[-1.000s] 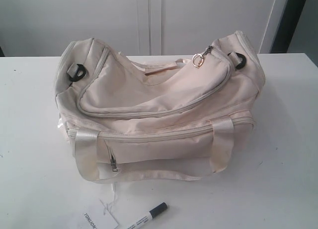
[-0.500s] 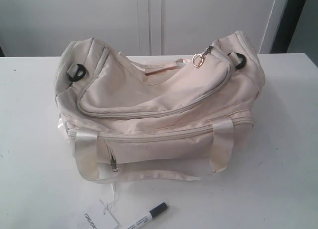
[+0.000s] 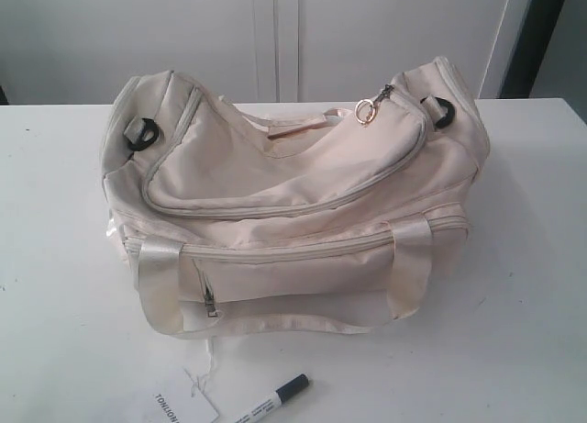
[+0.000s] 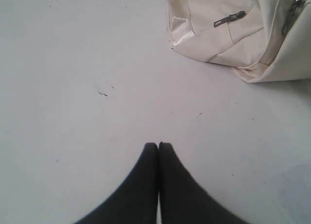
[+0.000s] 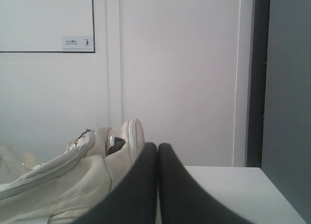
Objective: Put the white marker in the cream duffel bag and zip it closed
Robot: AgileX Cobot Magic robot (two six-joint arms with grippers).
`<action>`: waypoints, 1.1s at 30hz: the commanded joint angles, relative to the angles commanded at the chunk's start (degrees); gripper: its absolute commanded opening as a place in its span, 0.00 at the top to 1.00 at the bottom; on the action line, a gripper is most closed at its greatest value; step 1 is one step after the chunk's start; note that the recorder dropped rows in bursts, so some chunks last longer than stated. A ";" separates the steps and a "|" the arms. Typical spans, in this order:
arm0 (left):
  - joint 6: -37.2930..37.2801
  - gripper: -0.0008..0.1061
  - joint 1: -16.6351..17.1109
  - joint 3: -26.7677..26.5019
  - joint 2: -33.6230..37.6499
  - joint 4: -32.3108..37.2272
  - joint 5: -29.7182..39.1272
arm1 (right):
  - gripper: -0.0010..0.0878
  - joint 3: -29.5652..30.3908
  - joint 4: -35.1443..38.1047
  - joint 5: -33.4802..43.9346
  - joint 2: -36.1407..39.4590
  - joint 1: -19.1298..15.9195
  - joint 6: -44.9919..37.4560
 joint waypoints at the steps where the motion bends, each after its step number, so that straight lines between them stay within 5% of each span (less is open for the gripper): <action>1: 0.00 0.99 0.00 0.00 0.00 0.00 0.00 | 0.99 -0.66 0.00 1.19 0.00 0.00 0.00; 10: 0.00 0.99 0.00 0.00 0.00 0.00 0.00 | 0.99 -7.75 0.00 9.11 3.54 0.00 0.00; 25: 0.00 0.99 0.00 0.00 0.00 0.00 0.00 | 0.99 -23.91 0.32 22.13 24.46 0.00 0.00; 33: 0.00 0.99 0.00 0.00 0.00 0.00 0.00 | 0.99 -29.72 0.53 22.25 34.21 0.00 0.00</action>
